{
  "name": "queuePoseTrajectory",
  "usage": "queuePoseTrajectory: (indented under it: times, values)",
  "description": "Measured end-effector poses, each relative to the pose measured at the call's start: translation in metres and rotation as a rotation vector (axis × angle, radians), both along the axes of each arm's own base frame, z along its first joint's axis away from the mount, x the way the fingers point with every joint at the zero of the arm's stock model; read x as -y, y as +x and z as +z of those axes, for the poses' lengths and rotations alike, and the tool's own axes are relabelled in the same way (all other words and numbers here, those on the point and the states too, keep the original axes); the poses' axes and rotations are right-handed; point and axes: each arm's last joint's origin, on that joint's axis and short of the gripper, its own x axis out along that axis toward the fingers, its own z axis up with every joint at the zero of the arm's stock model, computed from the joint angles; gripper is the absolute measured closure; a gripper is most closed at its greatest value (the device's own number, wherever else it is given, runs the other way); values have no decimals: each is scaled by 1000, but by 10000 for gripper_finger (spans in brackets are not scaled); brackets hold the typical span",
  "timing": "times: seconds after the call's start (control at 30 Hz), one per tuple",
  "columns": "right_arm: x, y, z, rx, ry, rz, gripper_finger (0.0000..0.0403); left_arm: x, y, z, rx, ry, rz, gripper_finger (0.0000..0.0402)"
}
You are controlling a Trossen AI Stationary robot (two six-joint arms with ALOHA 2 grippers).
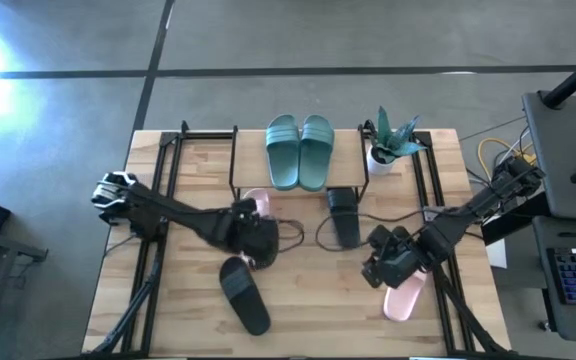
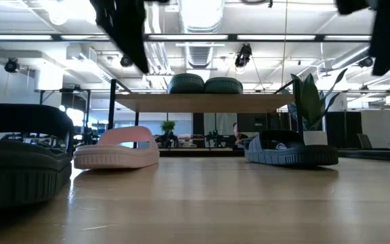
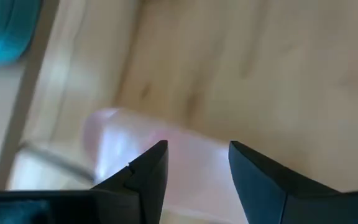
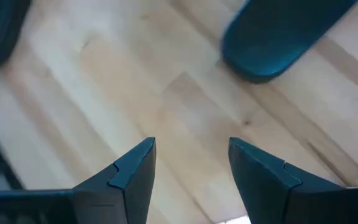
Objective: Pick and place slides into the shelf
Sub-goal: Move the right pink slide to the right of the left pink slide
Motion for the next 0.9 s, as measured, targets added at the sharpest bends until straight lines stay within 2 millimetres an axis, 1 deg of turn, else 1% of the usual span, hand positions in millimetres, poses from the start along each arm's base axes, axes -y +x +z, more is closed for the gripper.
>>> queuePoseTrajectory:
  times: [0.07, 0.17, 0.23, 0.37, 0.5, 0.6, 0.77, 0.9]
  values:
    - [-10, -6, 1, 12, -19, 68, 209, 16, -2, 7, 77, -17, -46, 247]
    - [-24, -16, 4, 23, -10, 134, 209, 41, -7, 11, 145, -38, -118, 247]
    - [-31, -25, 3, 9, 4, 131, 209, 57, -12, 12, 170, -48, -152, 247]
    - [-42, -43, -3, -74, 10, 80, 209, 75, -21, 6, 184, -84, -130, 247]
    - [-52, -60, -17, -199, -70, 66, 213, 82, -25, 2, 189, -106, -82, 247]
    - [-58, -66, -30, -277, -168, 86, 223, 84, -27, 0, 192, -128, -40, 247]
    - [-70, -70, -51, -394, -323, 176, 240, 85, -28, -2, 206, -165, 20, 247]
    - [-75, -71, -61, -498, -474, 173, 250, 88, -32, -4, 206, -185, 52, 247]
